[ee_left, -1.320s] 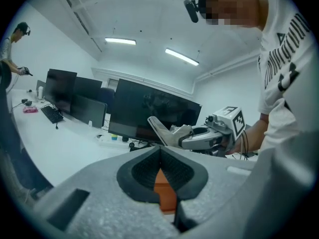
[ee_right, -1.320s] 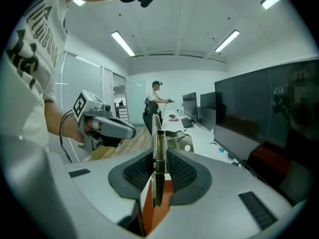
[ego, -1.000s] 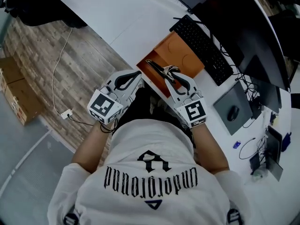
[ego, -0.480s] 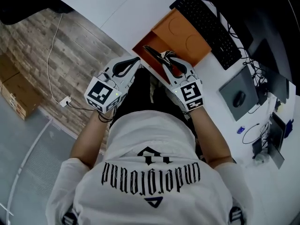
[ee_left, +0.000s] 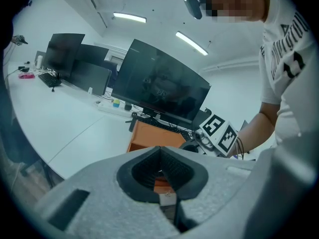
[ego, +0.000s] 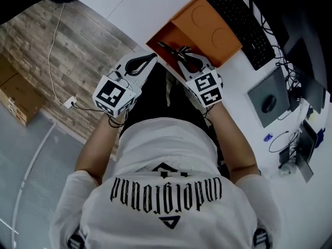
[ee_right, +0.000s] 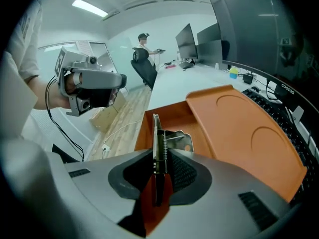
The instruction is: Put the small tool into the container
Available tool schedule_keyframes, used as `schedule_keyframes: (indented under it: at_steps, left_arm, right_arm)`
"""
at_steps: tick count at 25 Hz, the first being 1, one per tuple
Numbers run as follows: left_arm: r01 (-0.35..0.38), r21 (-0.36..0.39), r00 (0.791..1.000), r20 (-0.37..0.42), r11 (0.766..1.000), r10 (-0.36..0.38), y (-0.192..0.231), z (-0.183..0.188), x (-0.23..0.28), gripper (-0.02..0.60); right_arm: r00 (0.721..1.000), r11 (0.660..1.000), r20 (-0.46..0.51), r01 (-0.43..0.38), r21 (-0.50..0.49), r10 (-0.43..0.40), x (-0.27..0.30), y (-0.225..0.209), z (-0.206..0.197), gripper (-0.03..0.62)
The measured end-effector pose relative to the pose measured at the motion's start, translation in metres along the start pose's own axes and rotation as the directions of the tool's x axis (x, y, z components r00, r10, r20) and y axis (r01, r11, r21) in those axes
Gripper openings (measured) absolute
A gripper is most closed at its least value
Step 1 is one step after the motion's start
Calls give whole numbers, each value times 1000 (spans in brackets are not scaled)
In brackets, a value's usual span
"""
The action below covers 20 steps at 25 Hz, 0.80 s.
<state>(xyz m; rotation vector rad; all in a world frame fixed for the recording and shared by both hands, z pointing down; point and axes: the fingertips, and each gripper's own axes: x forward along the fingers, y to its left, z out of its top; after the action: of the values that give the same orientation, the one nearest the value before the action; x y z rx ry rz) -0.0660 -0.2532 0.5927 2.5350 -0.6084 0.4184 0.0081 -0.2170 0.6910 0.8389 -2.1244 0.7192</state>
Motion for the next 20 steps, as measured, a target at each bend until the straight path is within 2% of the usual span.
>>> schedule_keyframes:
  at_steps: [12, 20]
  left_arm:
    - [8, -20, 1000, 0, 1000, -8, 9, -7, 5, 14]
    - [14, -35, 1000, -6, 999, -14, 9, -13, 7, 14]
  right_arm:
    - [996, 999, -94, -8, 42, 12, 24, -5, -10, 87]
    - [993, 999, -116, -10, 49, 16, 29, -6, -12, 87]
